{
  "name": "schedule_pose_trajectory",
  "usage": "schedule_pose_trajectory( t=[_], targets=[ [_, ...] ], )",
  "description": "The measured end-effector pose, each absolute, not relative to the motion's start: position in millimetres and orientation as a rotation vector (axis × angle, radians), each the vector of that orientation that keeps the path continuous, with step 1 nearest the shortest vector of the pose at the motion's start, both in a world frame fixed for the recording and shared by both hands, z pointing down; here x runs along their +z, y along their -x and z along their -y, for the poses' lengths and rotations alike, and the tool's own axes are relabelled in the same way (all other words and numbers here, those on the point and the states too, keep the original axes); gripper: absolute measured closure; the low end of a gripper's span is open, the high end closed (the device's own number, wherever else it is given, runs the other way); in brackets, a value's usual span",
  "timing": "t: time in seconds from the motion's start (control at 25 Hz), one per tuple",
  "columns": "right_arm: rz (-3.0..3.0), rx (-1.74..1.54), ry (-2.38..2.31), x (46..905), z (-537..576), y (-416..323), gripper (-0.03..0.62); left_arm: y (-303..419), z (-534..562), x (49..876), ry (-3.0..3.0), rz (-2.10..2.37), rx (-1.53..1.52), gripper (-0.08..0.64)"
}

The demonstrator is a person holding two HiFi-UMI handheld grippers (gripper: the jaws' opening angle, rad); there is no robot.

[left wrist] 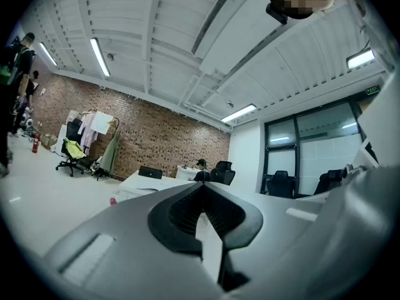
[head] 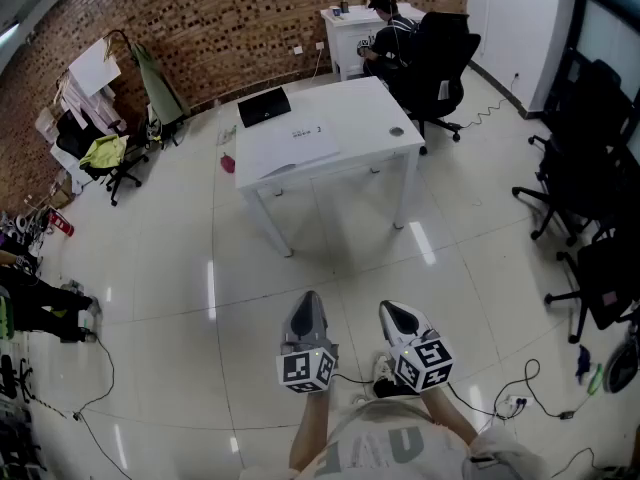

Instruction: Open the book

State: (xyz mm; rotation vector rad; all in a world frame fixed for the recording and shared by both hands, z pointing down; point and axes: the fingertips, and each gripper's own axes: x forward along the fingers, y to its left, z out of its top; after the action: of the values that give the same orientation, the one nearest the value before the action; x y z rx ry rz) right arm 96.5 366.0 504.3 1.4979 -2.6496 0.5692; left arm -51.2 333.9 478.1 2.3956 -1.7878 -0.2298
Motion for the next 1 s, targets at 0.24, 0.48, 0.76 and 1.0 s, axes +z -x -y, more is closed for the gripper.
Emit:
schedule_pose_trajectory(
  t=[0.24, 0.48, 0.76, 1.0],
  targets=[
    [2.659, 0.638, -1.496, 510.8, -333.6, -99.7, 0.59, 52.8, -300.7, 486.7, -2.366, 1.794, -0.207, 0.541],
    [2.691, 0.657, -1.489, 507.7, -292.4, -109.1, 0.591, 51.3, -258.8, 483.6, -2.354, 1.833, -0.182, 0.541],
    [2.762, 0.825, -1.488, 516.2, -248.1, -132.6, 0.589, 34.8, -218.9, 492.4, -2.364, 1.835, -0.133, 0.541],
    [2.74, 0.854, -1.421, 530.3, -201.1, -124.6, 0.589, 36.9, -172.3, 504.3, -2.339, 1.827, -0.149, 0.541]
  ],
)
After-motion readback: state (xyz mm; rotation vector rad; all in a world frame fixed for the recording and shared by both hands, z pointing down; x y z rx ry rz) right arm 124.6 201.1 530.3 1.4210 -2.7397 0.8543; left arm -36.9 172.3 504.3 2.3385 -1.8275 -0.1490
